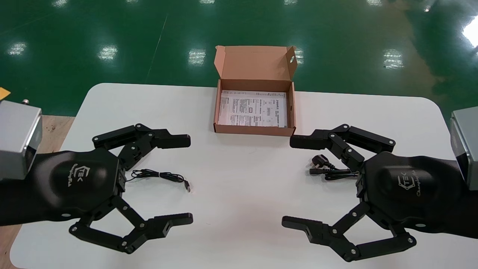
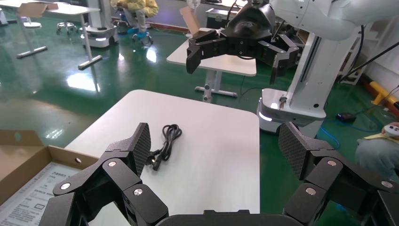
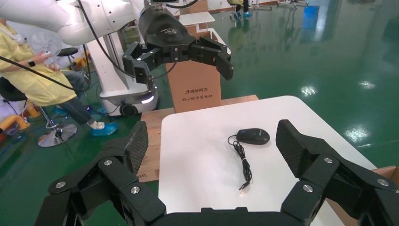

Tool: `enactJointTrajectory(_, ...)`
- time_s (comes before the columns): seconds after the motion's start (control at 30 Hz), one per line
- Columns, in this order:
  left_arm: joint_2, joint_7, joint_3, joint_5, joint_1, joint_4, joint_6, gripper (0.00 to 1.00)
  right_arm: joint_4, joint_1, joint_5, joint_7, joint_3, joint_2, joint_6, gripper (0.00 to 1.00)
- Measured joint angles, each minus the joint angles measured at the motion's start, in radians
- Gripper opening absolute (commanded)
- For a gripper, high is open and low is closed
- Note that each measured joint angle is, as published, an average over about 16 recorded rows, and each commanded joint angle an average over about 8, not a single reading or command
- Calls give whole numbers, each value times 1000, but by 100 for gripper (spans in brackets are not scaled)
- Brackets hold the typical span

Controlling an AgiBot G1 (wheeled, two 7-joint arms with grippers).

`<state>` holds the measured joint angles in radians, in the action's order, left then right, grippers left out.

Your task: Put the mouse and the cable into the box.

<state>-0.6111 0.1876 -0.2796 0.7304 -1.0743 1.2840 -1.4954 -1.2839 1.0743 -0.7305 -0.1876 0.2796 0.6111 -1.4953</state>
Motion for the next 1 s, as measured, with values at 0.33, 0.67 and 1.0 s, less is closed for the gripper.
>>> enactJointTrajectory(0.33, 0, 0, 0, 0, 0, 0, 0, 100, 0, 0, 0, 0, 0, 0, 0, 100)
enactJointTrajectory(0.67, 1, 0, -2, 4, -2, 2, -3, 100, 0, 0, 0, 0, 0, 0, 0, 100)
enactJointTrajectory(1.0, -12, 20, -129, 196, -152, 12, -58, 100, 18, 48, -103, 102, 11, -7, -19, 100)
